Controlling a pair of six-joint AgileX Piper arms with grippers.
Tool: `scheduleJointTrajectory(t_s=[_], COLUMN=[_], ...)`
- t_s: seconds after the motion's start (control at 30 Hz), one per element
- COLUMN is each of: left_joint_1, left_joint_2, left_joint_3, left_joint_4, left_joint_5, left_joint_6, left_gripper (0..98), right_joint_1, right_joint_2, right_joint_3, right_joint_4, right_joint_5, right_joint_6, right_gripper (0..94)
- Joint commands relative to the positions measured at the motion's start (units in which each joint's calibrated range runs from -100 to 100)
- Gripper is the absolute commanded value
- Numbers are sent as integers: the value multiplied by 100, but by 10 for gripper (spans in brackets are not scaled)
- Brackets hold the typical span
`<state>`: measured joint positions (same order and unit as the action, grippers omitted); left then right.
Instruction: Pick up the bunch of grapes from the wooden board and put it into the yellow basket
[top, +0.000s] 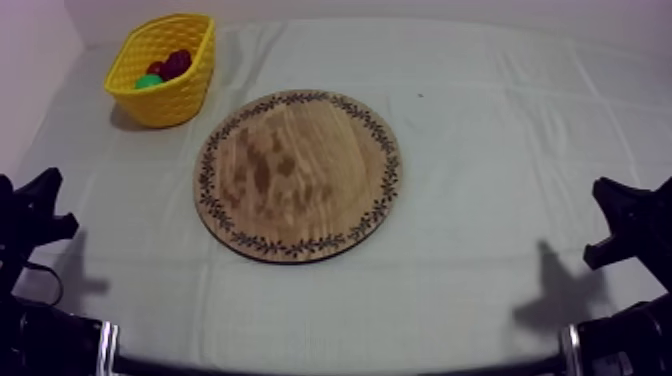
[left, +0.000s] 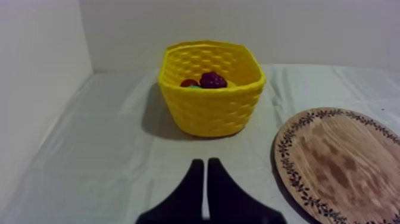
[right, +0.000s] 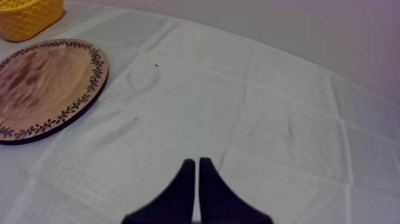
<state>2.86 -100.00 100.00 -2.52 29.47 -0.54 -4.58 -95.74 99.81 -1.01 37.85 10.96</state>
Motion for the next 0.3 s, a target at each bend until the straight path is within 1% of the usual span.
scheduleJointTrajectory(t_s=[0.0,0.13,0.27], left_joint_1=[0,0,0], left_joint_2=[0,0,0], left_joint_3=[0,0,0], left_joint_4=[8,17,19], left_joint_5=[6,13,225], left_joint_6=[16,220,449], left_gripper=[0,0,0], right_joint_1=[-2,-2,-2], right_joint_2=[-1,-1,-1], right_joint_3=[-3,-3,-3], right_joint_4=[1,1,1], right_joint_5=[-3,-3,-3], right_joint_6=[1,1,1], right_gripper=[4,4,4])
